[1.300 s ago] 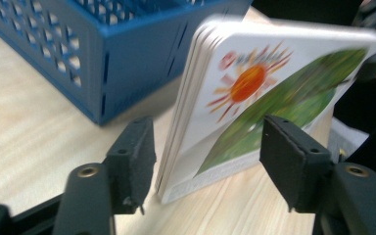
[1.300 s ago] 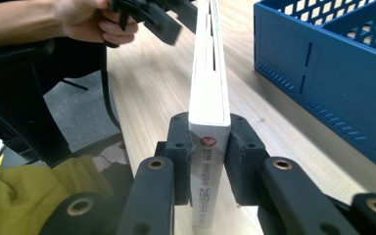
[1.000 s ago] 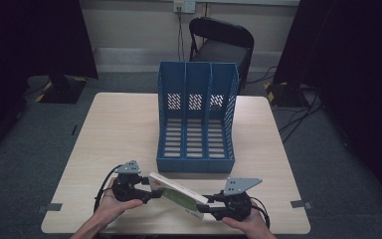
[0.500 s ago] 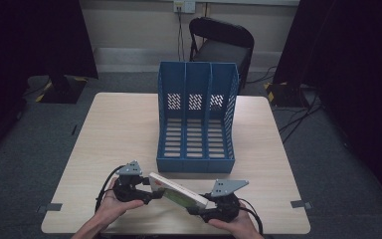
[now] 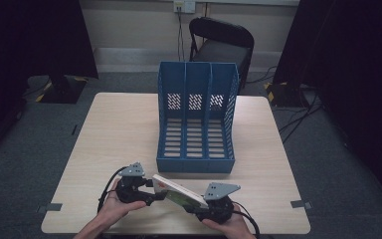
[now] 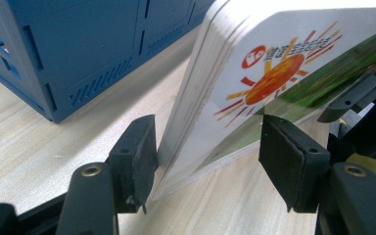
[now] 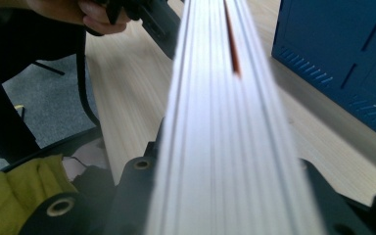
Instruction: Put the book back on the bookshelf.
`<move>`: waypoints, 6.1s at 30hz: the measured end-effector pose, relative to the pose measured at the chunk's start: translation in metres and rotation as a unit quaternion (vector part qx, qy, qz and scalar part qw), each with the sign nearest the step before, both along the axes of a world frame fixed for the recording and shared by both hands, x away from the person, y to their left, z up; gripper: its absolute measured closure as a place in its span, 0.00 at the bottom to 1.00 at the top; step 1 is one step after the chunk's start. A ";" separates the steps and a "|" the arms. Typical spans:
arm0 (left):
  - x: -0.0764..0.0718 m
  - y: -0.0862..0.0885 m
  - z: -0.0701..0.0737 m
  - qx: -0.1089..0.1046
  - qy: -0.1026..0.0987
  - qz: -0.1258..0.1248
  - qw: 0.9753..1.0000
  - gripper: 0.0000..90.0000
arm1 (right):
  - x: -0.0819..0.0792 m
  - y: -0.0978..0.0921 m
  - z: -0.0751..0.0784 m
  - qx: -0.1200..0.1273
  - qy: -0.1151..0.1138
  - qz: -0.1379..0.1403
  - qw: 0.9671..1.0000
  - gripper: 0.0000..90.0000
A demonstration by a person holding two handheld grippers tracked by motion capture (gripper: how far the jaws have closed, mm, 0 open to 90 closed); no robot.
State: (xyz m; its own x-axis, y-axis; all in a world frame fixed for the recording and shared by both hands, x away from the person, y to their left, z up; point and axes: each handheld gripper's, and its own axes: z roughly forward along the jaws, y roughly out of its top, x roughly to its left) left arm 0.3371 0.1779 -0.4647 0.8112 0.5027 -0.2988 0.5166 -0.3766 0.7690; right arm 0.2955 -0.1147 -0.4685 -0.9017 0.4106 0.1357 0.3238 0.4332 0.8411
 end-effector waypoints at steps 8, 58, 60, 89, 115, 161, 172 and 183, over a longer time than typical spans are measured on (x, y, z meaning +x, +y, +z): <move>0.000 -0.002 -0.002 0.004 -0.006 0.002 1.000 0.45 | 0.001 0.000 -0.003 0.004 -0.004 -0.007 1.000 0.76; 0.039 0.066 -0.033 0.181 -0.022 0.252 0.950 0.14 | 0.002 -0.024 0.018 0.013 0.009 -0.039 0.999 0.85; 0.039 0.067 -0.035 0.174 -0.028 0.255 0.951 0.10 | 0.002 -0.025 0.019 0.014 0.008 -0.039 0.999 0.85; 0.038 0.071 -0.043 0.157 -0.049 0.256 0.952 0.00 | 0.004 -0.052 0.061 0.053 -0.013 -0.083 0.995 0.85; 0.039 0.071 -0.042 0.157 -0.049 0.256 0.952 0.00 | 0.024 -0.079 0.094 0.069 -0.052 -0.141 0.986 0.85; 0.039 0.070 -0.043 0.154 -0.048 0.258 0.953 0.00 | 0.083 -0.095 0.103 0.048 -0.059 -0.359 0.930 0.85; 0.039 0.070 -0.043 0.155 -0.049 0.257 0.953 0.00 | 0.107 -0.075 0.101 0.032 -0.055 -0.386 0.920 0.85; 0.039 0.070 -0.043 0.154 -0.049 0.257 0.953 0.00 | 0.126 -0.054 0.094 0.019 -0.050 -0.402 0.914 0.85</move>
State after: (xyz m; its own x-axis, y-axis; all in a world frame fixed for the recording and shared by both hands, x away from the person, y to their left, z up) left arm 0.3766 0.2476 -0.5074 0.4511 0.8924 -0.0085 0.6255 -0.3094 0.7163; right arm 0.4219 -0.1687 -0.3746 -0.3193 0.9428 0.0961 0.4450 0.0596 0.8936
